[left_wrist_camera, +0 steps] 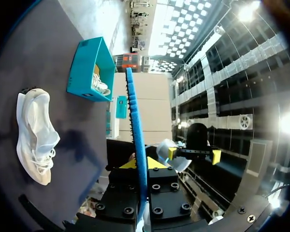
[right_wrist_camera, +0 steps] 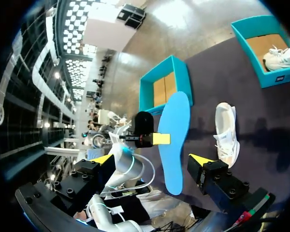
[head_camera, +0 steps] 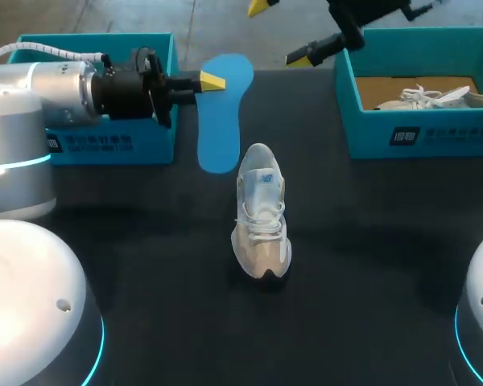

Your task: Take the shoe out of the shoebox, open the shoe tongue, remove and reinsert the insole, then place the shoe into the shoebox

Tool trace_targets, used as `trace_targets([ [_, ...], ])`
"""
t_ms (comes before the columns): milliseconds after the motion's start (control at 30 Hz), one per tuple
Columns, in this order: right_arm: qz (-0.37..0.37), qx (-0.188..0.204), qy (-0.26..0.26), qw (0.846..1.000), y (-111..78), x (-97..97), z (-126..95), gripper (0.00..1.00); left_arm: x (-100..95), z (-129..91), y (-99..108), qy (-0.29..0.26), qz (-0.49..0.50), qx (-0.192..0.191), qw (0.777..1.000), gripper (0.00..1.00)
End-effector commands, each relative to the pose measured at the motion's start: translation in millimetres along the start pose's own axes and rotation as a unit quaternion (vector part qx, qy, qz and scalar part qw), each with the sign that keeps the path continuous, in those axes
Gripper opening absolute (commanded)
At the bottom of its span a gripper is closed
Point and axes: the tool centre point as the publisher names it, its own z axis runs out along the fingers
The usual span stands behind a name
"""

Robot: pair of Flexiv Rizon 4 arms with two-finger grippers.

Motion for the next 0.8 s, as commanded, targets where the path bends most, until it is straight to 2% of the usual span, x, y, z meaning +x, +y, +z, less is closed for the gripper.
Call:
trace_targets([
  [33,0.002,-0.004,-0.233,0.973,-3.2,19.3,7,1.00,-4.7,3,-6,-0.001,-0.004,-0.003,1.000,0.00],
  [367,0.000,-0.018,-0.320,0.947,-11.5,33.8,14,1.00,-10.3,4,-13,-0.007,-0.015,-0.008,1.000,0.00],
  [667,-0.008,-0.026,-0.388,0.921,-12.5,36.0,19,1.00,-10.8,4,-11,-0.013,-0.024,-0.028,0.999,0.00],
  [800,-0.009,-0.024,-0.398,0.917,-10.3,35.4,20,1.00,-10.7,4,-11,-0.017,-0.025,-0.031,0.999,0.00],
])
